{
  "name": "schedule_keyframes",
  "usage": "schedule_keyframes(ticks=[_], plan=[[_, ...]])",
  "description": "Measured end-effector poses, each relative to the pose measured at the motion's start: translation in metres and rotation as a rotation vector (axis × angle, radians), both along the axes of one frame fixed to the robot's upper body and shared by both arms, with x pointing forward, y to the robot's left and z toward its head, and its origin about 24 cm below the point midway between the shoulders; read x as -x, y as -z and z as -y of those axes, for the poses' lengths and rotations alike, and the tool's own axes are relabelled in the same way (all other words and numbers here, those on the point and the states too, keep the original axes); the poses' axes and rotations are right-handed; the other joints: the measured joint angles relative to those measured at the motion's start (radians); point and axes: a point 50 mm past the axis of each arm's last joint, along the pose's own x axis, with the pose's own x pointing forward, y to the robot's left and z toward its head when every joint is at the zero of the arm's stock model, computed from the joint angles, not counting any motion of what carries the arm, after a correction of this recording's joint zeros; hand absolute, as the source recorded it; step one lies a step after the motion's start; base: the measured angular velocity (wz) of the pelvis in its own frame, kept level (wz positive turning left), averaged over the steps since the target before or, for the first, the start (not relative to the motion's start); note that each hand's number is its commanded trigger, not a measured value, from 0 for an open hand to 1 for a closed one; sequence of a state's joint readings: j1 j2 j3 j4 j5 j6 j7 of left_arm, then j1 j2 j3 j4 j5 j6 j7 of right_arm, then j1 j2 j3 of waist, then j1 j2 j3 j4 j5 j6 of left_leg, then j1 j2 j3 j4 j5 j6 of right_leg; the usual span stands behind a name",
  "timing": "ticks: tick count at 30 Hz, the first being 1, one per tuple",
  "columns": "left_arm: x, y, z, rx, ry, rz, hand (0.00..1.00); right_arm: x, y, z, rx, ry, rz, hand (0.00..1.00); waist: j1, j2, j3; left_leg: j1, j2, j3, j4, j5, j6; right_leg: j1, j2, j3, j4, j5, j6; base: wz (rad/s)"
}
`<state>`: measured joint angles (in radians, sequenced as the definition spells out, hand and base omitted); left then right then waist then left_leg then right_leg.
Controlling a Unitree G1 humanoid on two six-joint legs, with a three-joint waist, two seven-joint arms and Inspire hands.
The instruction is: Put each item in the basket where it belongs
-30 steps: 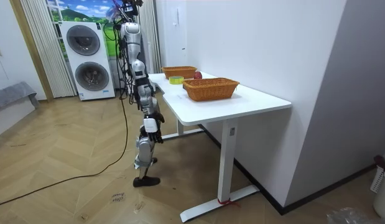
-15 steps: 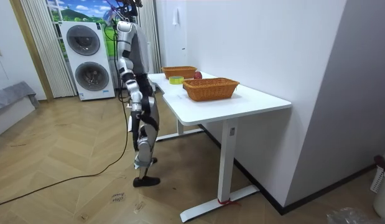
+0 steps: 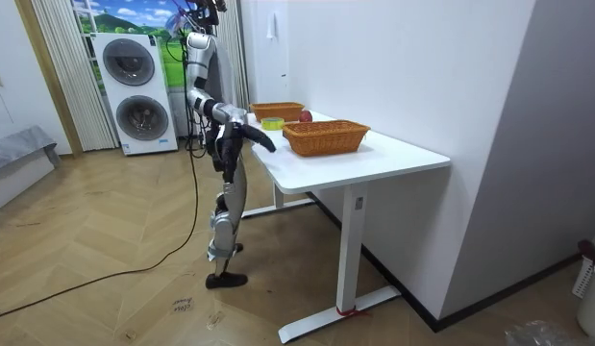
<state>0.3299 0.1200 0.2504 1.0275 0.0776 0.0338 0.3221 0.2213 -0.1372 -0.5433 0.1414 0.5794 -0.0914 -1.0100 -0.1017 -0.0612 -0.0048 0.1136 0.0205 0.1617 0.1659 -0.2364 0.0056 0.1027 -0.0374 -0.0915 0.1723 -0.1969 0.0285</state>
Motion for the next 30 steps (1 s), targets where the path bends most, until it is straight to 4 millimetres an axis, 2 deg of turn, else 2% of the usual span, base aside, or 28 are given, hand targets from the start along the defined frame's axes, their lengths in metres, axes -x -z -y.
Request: schedule_keyframes(ticks=[5,6,10,13,16,21,22,24,25,28,30], plan=[[0.002,0.001,0.000,0.002,-0.001,-0.010,0.00,-0.010,-0.037,0.004,0.233,0.000,0.001,0.00,-0.001,0.005,0.0019,-0.009,0.000,-0.004,-0.004,0.000,-0.001,-0.005,0.000,-0.010,0.007,0.000,0.000,0.00],[0.001,0.001,0.000,0.003,-0.001,-0.013,0.00,-0.013,-0.050,0.003,0.298,0.003,0.021,0.00,-0.001,0.006,0.0022,-0.014,0.001,-0.007,-0.001,0.001,-0.001,-0.013,-0.001,-0.022,0.015,0.000,0.000,0.00],[0.002,0.002,-0.002,0.002,0.000,-0.028,0.00,-0.025,-0.093,-0.006,0.526,-0.001,0.100,0.00,0.013,0.001,0.0036,-0.016,0.000,-0.010,0.001,0.002,-0.001,-0.015,-0.002,-0.034,0.013,0.000,0.000,0.01],[0.002,0.002,0.000,0.008,0.019,-0.036,0.00,-0.027,-0.113,-0.014,0.642,-0.018,0.125,0.00,0.030,-0.007,0.0051,-0.017,0.000,-0.013,0.002,0.002,-0.001,-0.015,-0.003,-0.051,0.013,0.000,0.000,0.06],[0.002,0.004,0.003,0.022,0.035,-0.048,0.00,-0.034,-0.126,-0.026,0.710,-0.084,0.181,0.00,0.051,-0.013,0.0062,-0.016,0.001,-0.012,0.003,0.002,-0.001,-0.018,-0.003,-0.051,0.013,0.000,0.000,0.00],[0.006,0.005,0.006,0.032,0.039,-0.066,0.00,-0.053,-0.146,-0.036,0.834,-0.222,0.212,0.00,0.056,-0.015,0.0032,-0.015,0.001,-0.013,0.005,0.002,-0.001,-0.019,-0.004,-0.055,0.014,0.000,0.000,0.00],[0.007,0.005,0.006,0.033,0.039,-0.067,0.00,-0.057,-0.151,-0.040,0.852,-0.266,0.231,0.00,0.060,-0.022,0.0051,-0.014,0.002,-0.013,0.006,0.002,-0.001,-0.017,-0.004,-0.053,0.014,0.000,0.000,0.00],[0.005,0.006,0.006,0.037,0.040,-0.065,0.00,-0.061,-0.158,-0.048,0.881,-0.339,0.259,0.00,0.074,-0.019,0.0033,-0.009,0.002,-0.013,0.007,0.002,-0.001,-0.014,-0.003,-0.050,0.013,0.000,0.000,-0.02],[0.003,0.006,0.006,0.037,0.042,-0.060,0.00,-0.064,-0.160,-0.053,0.900,-0.395,0.264,0.00,0.080,-0.021,0.0078,-0.001,0.003,-0.013,0.006,0.002,-0.001,-0.008,-0.003,-0.049,0.013,0.000,0.000,0.00],[0.001,0.006,0.006,0.036,0.059,-0.057,0.00,-0.074,-0.164,-0.065,0.943,-0.529,0.263,0.00,0.088,-0.024,0.0138,0.003,0.003,-0.013,0.006,0.002,-0.001,-0.002,-0.003,-0.050,0.012,0.000,0.000,0.00],[0.001,0.006,0.006,0.034,0.082,-0.065,0.00,-0.079,-0.166,-0.071,0.983,-0.583,0.246,0.00,0.096,-0.026,0.0130,-0.001,0.002,-0.015,0.007,0.002,-0.001,0.000,-0.003,-0.052,0.013,0.000,0.000,0.02]])
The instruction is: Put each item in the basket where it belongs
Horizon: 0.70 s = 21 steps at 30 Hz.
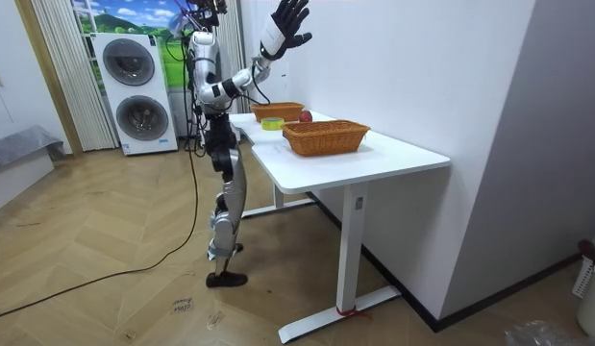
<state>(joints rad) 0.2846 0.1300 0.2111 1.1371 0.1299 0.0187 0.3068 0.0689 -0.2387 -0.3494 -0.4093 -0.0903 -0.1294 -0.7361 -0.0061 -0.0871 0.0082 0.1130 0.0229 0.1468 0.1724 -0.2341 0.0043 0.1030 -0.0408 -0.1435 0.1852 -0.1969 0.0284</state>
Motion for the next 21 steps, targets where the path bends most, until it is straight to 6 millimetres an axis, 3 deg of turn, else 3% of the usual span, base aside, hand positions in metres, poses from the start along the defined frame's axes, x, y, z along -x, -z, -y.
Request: schedule_keyframes(ticks=[5,15,21], plan=[[-0.002,0.000,0.000,0.009,0.040,-0.008,0.00,-0.015,-0.001,-0.014,0.159,-0.128,-0.147,0.00,0.015,-0.002,-0.0018,-0.005,-0.001,-0.013,-0.002,0.000,0.000,0.005,-0.001,-0.014,0.001,0.000,0.000,0.08],[-0.005,-0.002,-0.006,0.032,0.083,-0.016,0.00,-0.041,0.026,-0.037,0.291,-0.429,-0.493,0.00,0.043,-0.023,-0.0063,0.005,-0.001,-0.040,-0.001,0.001,-0.001,0.024,-0.001,-0.022,-0.006,0.000,0.000,0.09],[-0.007,-0.002,-0.006,0.041,0.101,-0.014,0.00,-0.047,0.036,-0.048,0.366,-0.593,-0.648,0.00,0.043,-0.038,-0.0008,0.002,-0.002,-0.042,-0.002,0.001,-0.001,0.034,0.000,-0.020,-0.018,0.000,0.000,0.00]])
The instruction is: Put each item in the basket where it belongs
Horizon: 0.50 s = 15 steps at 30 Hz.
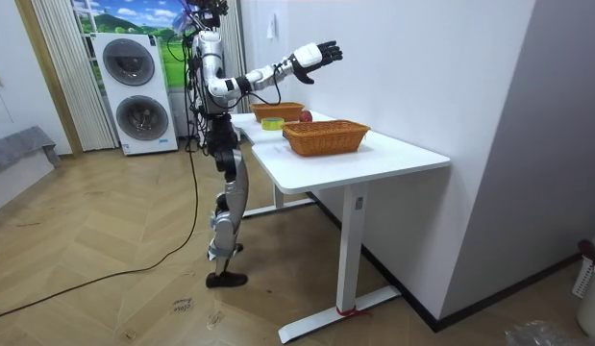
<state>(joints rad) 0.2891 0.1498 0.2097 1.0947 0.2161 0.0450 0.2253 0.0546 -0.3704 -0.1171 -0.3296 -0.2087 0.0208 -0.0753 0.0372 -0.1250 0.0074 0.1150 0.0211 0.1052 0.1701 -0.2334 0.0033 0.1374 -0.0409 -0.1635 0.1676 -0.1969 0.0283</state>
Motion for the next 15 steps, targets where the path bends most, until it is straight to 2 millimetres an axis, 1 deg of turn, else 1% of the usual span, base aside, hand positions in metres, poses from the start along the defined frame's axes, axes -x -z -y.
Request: schedule_keyframes(ticks=[3,6,9,11,15], plan=[[-0.001,0.000,0.000,0.005,0.023,-0.008,0.00,-0.003,0.011,-0.006,0.023,-0.060,-0.096,0.00,0.000,-0.007,-0.0007,0.000,-0.001,-0.001,0.001,0.000,0.000,0.002,-0.001,0.001,0.000,0.000,0.000,0.00],[-0.003,0.001,0.001,0.018,0.034,-0.019,0.00,-0.005,0.023,-0.010,0.100,-0.098,-0.204,0.00,0.000,-0.007,-0.0004,-0.003,-0.003,-0.003,0.005,0.000,0.000,0.001,-0.003,-0.002,0.000,0.000,0.000,0.00],[-0.007,0.000,-0.001,0.013,0.048,-0.018,0.00,-0.006,0.030,-0.012,0.177,-0.138,-0.303,0.00,0.007,-0.006,-0.0008,-0.018,-0.003,-0.003,0.016,0.000,0.000,-0.009,-0.003,-0.004,0.001,0.000,0.000,0.00],[-0.010,0.000,-0.002,0.011,0.048,-0.020,0.00,-0.006,0.034,-0.012,0.184,-0.162,-0.361,0.00,0.012,-0.004,0.0003,-0.020,-0.002,-0.003,0.018,0.000,0.000,-0.011,-0.003,-0.003,0.001,0.000,0.000,0.00],[-0.014,0.000,-0.003,0.014,0.046,-0.021,0.00,-0.005,0.050,-0.009,0.178,-0.209,-0.515,0.00,0.022,0.000,0.0006,-0.019,-0.003,-0.001,0.020,0.000,0.000,-0.007,-0.003,-0.003,0.002,0.000,-0.001,0.00]])
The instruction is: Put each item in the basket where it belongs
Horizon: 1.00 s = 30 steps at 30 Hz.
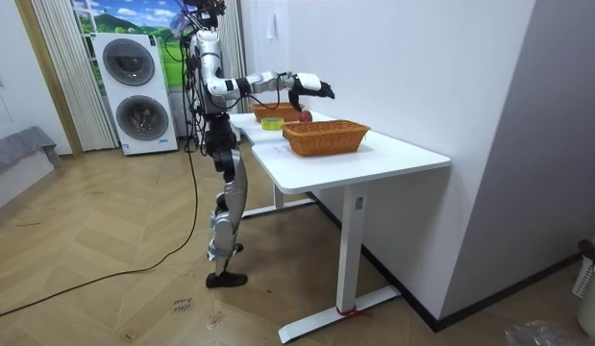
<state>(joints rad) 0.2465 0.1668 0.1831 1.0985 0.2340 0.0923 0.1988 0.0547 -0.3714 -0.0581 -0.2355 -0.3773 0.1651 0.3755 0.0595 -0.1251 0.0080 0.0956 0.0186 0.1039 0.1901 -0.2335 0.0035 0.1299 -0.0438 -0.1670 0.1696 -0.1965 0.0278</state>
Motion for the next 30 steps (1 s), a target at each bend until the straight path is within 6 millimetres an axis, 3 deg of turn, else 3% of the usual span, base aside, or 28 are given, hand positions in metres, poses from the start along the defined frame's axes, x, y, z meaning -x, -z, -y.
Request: schedule_keyframes(ticks=[7,11,16,30], plan=[[-0.002,0.000,-0.003,0.028,0.000,-0.016,0.00,0.003,0.010,0.000,0.058,-0.061,-0.159,0.00,0.010,-0.011,-0.0062,0.000,0.000,0.000,0.000,0.000,0.000,0.001,0.000,-0.001,0.000,0.000,0.000,0.00],[-0.005,-0.001,-0.004,0.026,0.002,-0.012,0.00,0.004,0.013,-0.001,0.072,-0.093,-0.215,0.00,0.024,-0.017,-0.0035,0.002,0.000,-0.001,0.000,0.000,0.000,0.001,0.000,0.000,-0.001,0.000,0.000,0.00],[-0.005,-0.001,-0.005,0.016,-0.002,-0.015,0.00,0.006,0.022,-0.014,0.077,-0.172,-0.308,0.00,0.035,-0.029,-0.0056,0.005,0.000,-0.002,0.000,0.000,0.000,-0.001,0.000,0.000,-0.002,0.000,0.000,0.00],[-0.010,-0.002,-0.009,0.004,-0.009,-0.014,0.00,0.010,0.029,-0.018,0.053,-0.236,-0.421,0.00,0.056,-0.032,-0.0028,0.000,0.001,-0.003,-0.004,0.000,0.000,-0.002,0.002,0.000,-0.001,0.000,0.000,0.00]])
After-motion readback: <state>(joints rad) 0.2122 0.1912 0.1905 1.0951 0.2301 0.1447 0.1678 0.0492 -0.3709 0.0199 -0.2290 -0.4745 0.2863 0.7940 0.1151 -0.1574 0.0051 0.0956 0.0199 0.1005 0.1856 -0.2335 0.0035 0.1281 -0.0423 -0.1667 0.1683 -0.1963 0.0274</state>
